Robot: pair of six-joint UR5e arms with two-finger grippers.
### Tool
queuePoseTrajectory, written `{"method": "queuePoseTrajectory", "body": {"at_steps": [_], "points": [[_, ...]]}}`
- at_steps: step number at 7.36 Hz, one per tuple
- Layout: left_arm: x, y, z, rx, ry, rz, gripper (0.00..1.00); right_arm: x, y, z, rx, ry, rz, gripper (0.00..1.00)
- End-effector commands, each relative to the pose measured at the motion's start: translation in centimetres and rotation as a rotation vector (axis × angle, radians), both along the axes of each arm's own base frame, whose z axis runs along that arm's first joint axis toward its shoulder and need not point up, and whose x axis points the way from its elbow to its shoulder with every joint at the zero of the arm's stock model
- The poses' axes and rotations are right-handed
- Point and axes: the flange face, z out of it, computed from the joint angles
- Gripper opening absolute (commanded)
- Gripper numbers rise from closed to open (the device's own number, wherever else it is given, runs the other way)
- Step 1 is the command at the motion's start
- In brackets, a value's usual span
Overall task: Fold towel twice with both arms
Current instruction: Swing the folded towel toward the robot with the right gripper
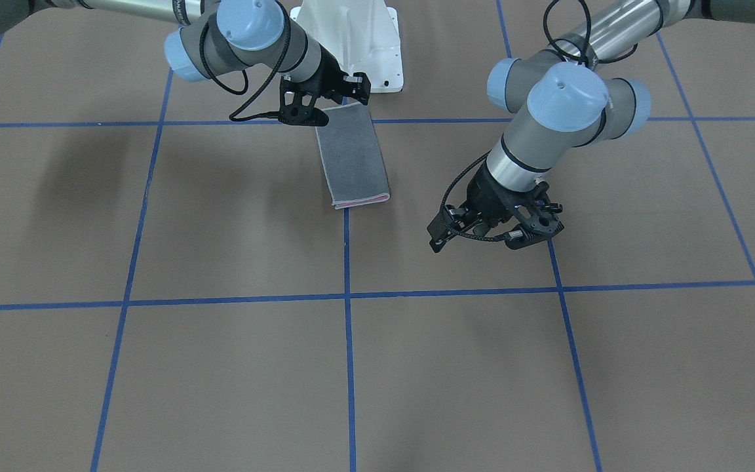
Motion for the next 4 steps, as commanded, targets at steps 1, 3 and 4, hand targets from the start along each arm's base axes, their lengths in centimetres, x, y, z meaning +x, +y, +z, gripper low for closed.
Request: {"method": "queuePoseTrajectory", "body": {"at_steps": [1,3,4], "points": [[0.1,0.2,-0.3,-0.003,0.003,0.007,1.0,5.5,-5.9,0.2,-0.049,-0.018,0.003,1.0],[0.5,1.7,-1.2,-0.065,0.059,0.115,1.0,12.5,-11.7,3.1,-0.117,-0.015,0.013,1.0],[0.5,2.6,-2.1,-0.127,0.086,0.089,1.0,15.5,-13.7,5.0,-0.1,-0.022,0.011,1.0]]}}
